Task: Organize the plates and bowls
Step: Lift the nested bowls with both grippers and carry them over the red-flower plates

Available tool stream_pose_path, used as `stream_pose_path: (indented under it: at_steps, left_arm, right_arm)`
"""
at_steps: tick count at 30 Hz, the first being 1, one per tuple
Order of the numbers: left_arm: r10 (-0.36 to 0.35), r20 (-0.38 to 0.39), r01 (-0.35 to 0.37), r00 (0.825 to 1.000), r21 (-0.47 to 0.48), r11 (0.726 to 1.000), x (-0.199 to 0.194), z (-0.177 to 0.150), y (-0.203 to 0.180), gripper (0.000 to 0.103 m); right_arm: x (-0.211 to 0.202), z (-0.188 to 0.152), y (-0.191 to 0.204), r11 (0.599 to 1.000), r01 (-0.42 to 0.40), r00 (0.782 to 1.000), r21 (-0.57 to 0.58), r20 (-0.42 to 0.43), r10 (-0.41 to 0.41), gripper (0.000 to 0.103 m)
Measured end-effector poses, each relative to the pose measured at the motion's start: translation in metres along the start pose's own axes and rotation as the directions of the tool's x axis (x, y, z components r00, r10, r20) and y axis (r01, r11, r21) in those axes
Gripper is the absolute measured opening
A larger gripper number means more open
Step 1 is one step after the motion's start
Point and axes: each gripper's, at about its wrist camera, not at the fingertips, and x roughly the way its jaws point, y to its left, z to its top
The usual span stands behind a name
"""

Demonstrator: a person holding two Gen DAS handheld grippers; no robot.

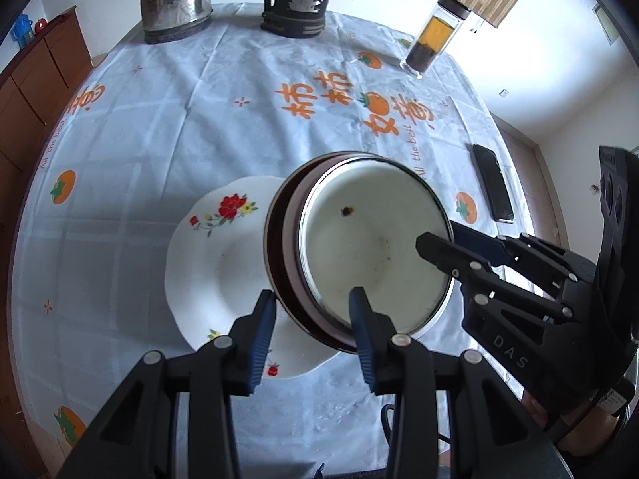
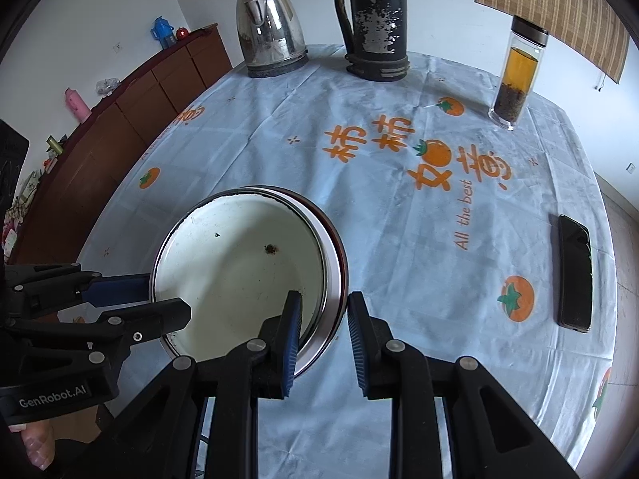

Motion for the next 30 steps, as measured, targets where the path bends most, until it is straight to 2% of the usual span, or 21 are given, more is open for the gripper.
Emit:
stream_pose_path:
  at_steps: [30]
  left_arm:
    - [0.031,-0.036,-0.034,0.999,-0.064,0.997,0.01,0.003,0.052,0.036]
  right_arm:
    - [0.038,0.009,0.043,0.999,-0.03,0.998,-0.043,-0.065,0.027,0.025]
